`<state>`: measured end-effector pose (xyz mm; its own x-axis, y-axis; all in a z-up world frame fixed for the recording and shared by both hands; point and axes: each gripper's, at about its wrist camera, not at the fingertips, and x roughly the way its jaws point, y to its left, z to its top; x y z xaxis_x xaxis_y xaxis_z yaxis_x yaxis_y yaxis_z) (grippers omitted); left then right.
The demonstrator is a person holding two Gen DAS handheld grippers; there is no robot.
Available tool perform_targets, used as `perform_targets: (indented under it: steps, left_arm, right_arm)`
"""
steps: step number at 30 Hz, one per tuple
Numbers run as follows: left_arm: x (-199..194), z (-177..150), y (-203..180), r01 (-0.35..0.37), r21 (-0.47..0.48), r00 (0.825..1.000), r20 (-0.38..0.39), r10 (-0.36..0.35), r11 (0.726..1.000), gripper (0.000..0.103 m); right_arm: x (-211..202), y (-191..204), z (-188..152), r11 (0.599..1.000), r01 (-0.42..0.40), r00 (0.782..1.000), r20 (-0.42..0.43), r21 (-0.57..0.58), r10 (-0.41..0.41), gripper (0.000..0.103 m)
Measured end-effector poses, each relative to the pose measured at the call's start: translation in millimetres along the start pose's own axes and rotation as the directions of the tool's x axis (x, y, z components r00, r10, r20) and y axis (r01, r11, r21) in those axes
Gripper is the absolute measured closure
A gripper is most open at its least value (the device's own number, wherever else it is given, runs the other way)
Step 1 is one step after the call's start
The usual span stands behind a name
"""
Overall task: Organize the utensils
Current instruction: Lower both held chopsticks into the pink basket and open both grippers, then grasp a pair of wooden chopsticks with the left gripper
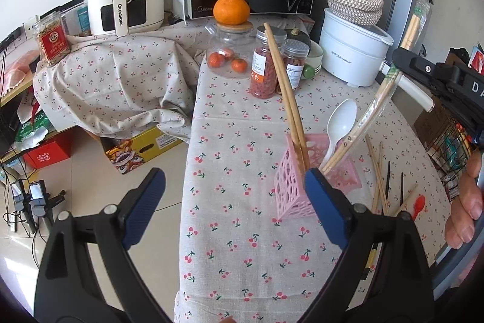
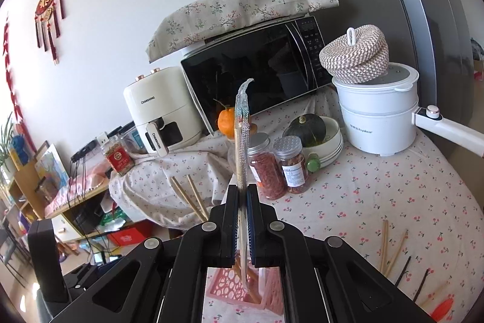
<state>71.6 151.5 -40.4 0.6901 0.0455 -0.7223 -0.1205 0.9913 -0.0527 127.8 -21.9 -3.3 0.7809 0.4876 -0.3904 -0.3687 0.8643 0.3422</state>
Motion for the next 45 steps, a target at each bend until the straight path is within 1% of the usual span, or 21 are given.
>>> perform_targets:
  steps: [4,8,10,11,12,13,15,17,21,24,27,32,35,37,40,43,44,45]
  left_arm:
    - [0.5,-0.1,-2.7,0.001,0.009,1.0,-0.007,-0.001,1.0,0.01]
    - [0.7,0.0,-5.7,-0.006,0.016,1.0,-0.008,0.007,1.0,0.01]
    - [1.3,-0.1,-7.2,-0.003,0.015,1.0,-0.017,0.003,1.0,0.009]
    - [1.4,-0.4,-8.1,0.0,0.013,1.0,-0.021,0.0,1.0,0.009]
    - [1.5,-0.8,-9.1,0.005,0.011,1.0,-0.025,-0.005,1.0,0.009]
    - [1.6,-1.3,-10.7,0.01,0.01,0.999,-0.031,-0.01,1.0,0.009]
    - [1.9,-2.5,-14.7,0.023,0.012,0.999,-0.045,-0.022,1.0,0.009]
    - [1.9,-3.9,-20.9,0.037,0.02,0.998,-0.057,-0.036,0.999,0.009]
    - [1.1,-7.5,-38.3,0.069,0.05,0.995,-0.082,-0.065,0.996,0.009]
    - [-0.1,-8.3,-53.6,0.102,0.064,0.991,-0.097,-0.095,0.993,0.009]
    - [-1.8,-6.9,-69.8,0.14,0.065,0.985,-0.107,-0.132,0.988,0.009]
    - [-7.7,-5.9,-105.3,0.205,0.089,0.975,-0.108,-0.195,0.975,0.009]
    - [-8.5,-5.3,-130.1,0.229,0.14,0.971,-0.11,-0.214,0.963,0.009]
    - [-7.2,-5.4,-144.9,0.23,0.173,0.971,-0.113,-0.213,0.958,0.009]
    - [0.1,-6.6,-164.7,0.251,0.19,0.964,-0.142,-0.226,0.949,0.01]
    - [14.7,-10.6,-186.0,0.275,0.206,0.951,-0.2,-0.235,0.939,0.017]
    - [20.7,-13.1,-192.9,0.281,0.209,0.947,-0.222,-0.234,0.937,0.023]
    - [27.7,-15.2,-199.2,0.284,0.21,0.942,-0.244,-0.231,0.936,0.031]
  right_arm:
    - [12.5,1.1,-7.8,1.0,0.012,1.0,-0.005,0.015,-0.012,0.097]
    - [20.9,0.1,-14.5,1.0,0.009,0.999,-0.043,0.019,-0.008,0.094]
    - [20.7,-2.6,-14.9,1.0,0.004,0.998,-0.055,0.028,-0.003,0.078]
    - [19.0,-4.8,-14.2,0.999,0.002,0.999,-0.055,0.032,0.0,0.072]
    - [15.8,-7.4,-12.7,0.999,0.0,0.999,-0.051,0.036,0.002,0.061]
    - [11.4,-9.8,-11.2,0.999,-0.002,0.999,-0.046,0.036,0.004,0.056]
    - [2.9,-15.2,-6.6,1.0,-0.004,0.999,-0.045,0.029,0.005,0.053]
    - [-5.8,-21.4,-2.4,1.0,0.009,0.999,-0.052,0.013,-0.008,0.049]
    - [-22.6,-38.4,1.6,0.998,0.051,0.995,-0.083,-0.025,-0.053,0.041]
    - [-33.4,-56.1,0.3,0.994,0.1,0.987,-0.12,-0.047,-0.105,0.035]
    - [-43.5,-76.2,-2.8,0.987,0.153,0.974,-0.161,-0.053,-0.16,0.032]
    - [-60.6,-110.3,-10.6,0.975,0.213,0.948,-0.23,-0.062,-0.222,0.031]
    - [-70.8,-130.4,-17.7,0.966,0.245,0.924,-0.284,-0.081,-0.258,0.029]
    - [-77.3,-144.2,-22.7,0.96,0.267,0.906,-0.318,-0.087,-0.28,0.028]
    - [-84.9,-167.6,-29.5,0.949,0.307,0.875,-0.369,-0.077,-0.313,0.028]
    - [-87.8,-192.4,-35.7,0.94,0.337,0.845,-0.427,-0.042,-0.322,0.027]
    - [-88.7,-200.2,-38.5,0.938,0.347,0.835,-0.447,-0.025,-0.321,0.027]
    - [-88.6,-208.0,-39.8,0.934,0.356,0.826,-0.466,-0.006,-0.318,0.027]
